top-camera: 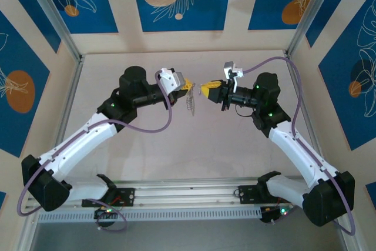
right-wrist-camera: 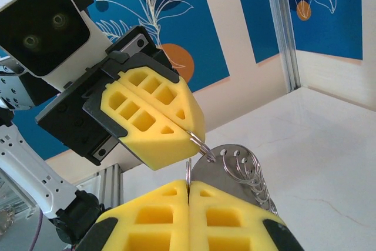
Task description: Put the keys on the keyring
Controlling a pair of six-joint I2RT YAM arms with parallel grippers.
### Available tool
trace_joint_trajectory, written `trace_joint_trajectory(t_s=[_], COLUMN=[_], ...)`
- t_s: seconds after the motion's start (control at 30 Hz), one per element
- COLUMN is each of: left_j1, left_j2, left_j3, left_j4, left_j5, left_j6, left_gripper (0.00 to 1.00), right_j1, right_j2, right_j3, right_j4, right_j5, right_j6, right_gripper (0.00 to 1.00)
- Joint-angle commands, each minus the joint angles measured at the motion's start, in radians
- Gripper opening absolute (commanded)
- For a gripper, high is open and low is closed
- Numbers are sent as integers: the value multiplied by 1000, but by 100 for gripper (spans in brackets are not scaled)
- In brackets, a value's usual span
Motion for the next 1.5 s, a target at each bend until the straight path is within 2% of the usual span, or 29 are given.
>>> trace_joint_trajectory(t_s=[0.0, 0.53, 1.07, 1.47], left_j1=[-14, -36, -43, -49], left_j2=[-16, 14, 19, 23], left_j3=[5, 7, 3, 6], left_j4=[41, 69, 83, 89], left_j5=[-28, 1, 3, 4], left_j6=[30, -4, -13, -17], left_gripper=[0, 0, 0, 0], right_j1=[7, 35, 23, 23], right_j2=[-18, 27, -29, -10], right_j3=[-8, 41, 18, 29], right_j4=[4, 34, 17, 37], right_j5=[21, 24, 69, 53], right_j6=[-16, -16, -27, -9], right_gripper=[0, 0, 0, 0])
